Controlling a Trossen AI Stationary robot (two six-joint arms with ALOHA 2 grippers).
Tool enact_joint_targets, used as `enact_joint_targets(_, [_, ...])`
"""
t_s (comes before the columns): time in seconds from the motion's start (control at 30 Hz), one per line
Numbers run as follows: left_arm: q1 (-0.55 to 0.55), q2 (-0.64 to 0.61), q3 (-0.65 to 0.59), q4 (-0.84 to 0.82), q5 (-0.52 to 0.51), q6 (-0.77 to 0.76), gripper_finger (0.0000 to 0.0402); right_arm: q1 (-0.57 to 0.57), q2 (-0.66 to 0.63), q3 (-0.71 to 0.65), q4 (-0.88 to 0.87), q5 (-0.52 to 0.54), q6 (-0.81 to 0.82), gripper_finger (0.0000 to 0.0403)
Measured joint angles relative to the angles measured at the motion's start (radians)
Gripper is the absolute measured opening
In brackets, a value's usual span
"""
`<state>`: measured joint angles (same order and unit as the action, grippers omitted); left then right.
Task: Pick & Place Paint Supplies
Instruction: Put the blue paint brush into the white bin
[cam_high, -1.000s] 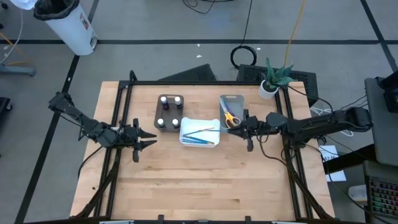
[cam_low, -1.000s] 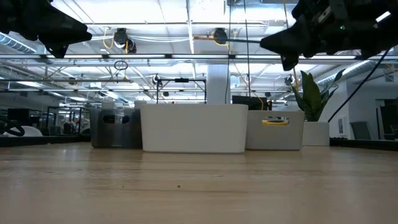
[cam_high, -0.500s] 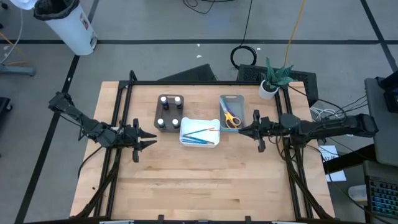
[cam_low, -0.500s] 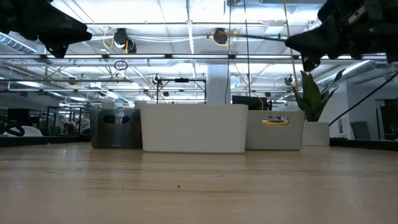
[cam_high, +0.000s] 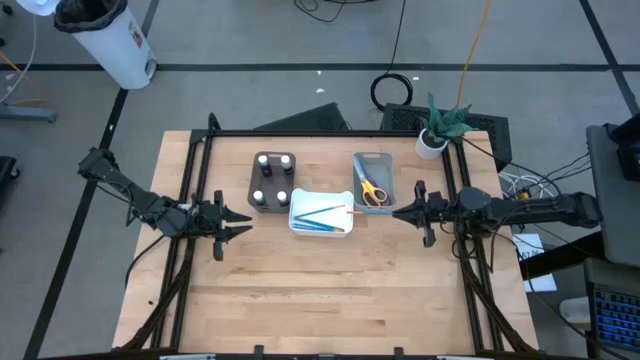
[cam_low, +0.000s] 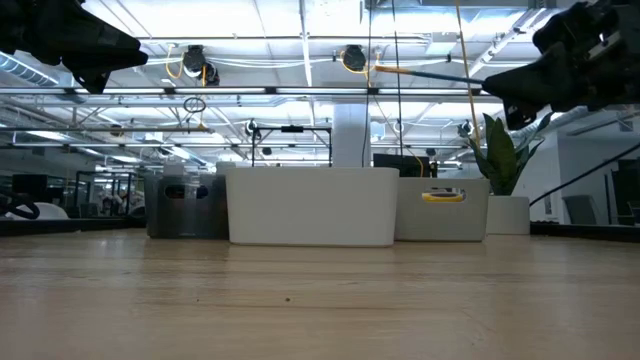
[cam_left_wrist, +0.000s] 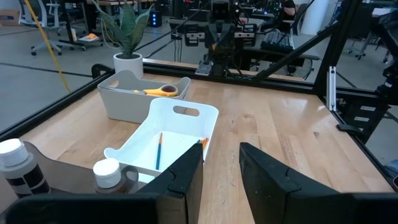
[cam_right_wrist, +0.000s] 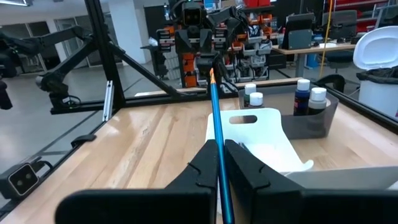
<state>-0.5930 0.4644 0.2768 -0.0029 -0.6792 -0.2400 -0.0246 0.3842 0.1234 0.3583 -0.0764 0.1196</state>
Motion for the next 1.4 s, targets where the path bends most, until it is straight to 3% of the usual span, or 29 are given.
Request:
enact_joint_targets(0.43, [0.000,0.000,0.000,0.000,0.000,0.000,0.0113,0.000,-0.040,0.000,-0.058,0.009,0.000,0.0002])
enact_joint_targets(0.8, [0.000,0.000,0.000,0.000,0.000,0.000,0.0113,0.000,0.010,0.000,-0.117,0.189,-0.001,0.0002])
enact_joint_targets(1.07, [0.000,0.000,0.000,-0.001,-0.001,0.000,0.0113,0.008,0.179,0.000,0.024,0.232,0.051,0.0002])
enact_joint_targets(1.4, [0.000,0.000,0.000,-0.001,-0.001,0.000,0.0113,0.059,0.569,0.000,0.393,0.284,0.078,0.0002])
